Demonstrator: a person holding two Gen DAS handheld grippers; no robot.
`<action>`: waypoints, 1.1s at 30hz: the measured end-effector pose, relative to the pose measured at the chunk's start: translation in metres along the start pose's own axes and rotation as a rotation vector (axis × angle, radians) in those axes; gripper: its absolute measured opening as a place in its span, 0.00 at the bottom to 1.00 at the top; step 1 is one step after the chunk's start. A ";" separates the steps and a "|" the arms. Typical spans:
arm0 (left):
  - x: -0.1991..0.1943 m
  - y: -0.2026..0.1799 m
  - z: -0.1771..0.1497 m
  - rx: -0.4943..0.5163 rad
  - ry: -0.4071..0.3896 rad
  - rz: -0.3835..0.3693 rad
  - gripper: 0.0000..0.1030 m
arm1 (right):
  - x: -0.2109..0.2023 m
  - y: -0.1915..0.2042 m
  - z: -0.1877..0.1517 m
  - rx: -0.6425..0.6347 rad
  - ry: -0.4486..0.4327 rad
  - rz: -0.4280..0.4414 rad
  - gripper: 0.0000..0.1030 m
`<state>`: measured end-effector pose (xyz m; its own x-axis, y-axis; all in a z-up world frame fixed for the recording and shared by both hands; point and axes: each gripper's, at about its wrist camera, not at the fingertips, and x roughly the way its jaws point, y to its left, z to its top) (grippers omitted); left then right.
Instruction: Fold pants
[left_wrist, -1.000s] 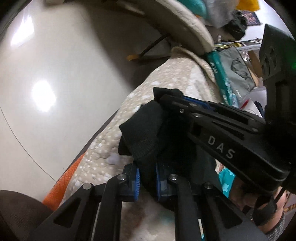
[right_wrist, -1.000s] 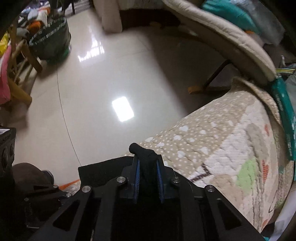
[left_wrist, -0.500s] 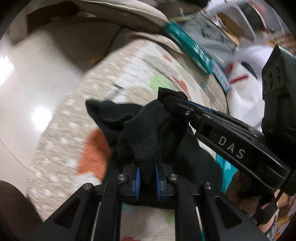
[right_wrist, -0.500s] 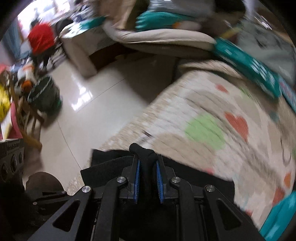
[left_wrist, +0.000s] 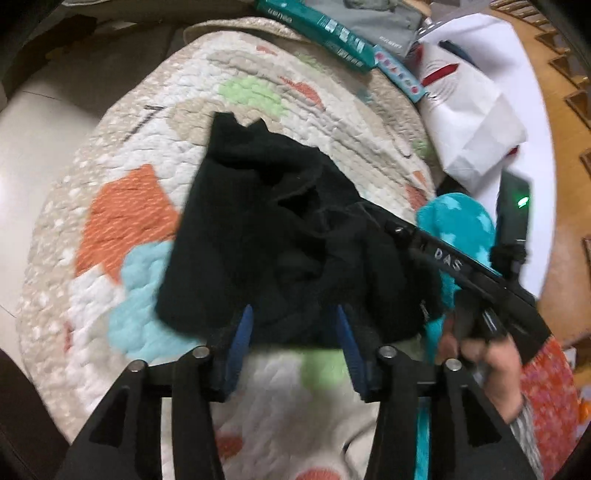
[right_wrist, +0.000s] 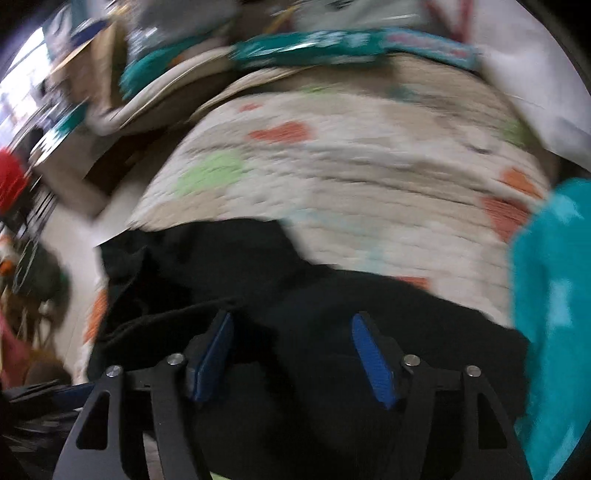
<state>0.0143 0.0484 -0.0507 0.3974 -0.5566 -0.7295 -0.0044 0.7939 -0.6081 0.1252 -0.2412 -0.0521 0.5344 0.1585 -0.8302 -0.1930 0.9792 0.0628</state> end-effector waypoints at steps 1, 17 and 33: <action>-0.009 0.007 -0.003 -0.006 -0.010 0.000 0.47 | -0.008 -0.005 -0.001 0.024 -0.035 -0.007 0.70; -0.033 0.081 -0.008 -0.229 -0.094 0.151 0.48 | 0.006 0.172 -0.009 -0.216 -0.036 0.068 0.55; -0.012 0.110 -0.006 -0.241 -0.117 0.039 0.49 | -0.036 0.062 -0.022 0.065 -0.039 0.040 0.60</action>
<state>0.0035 0.1410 -0.1108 0.4957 -0.4838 -0.7212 -0.2343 0.7251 -0.6475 0.0759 -0.1888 -0.0302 0.5594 0.2014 -0.8040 -0.1615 0.9779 0.1327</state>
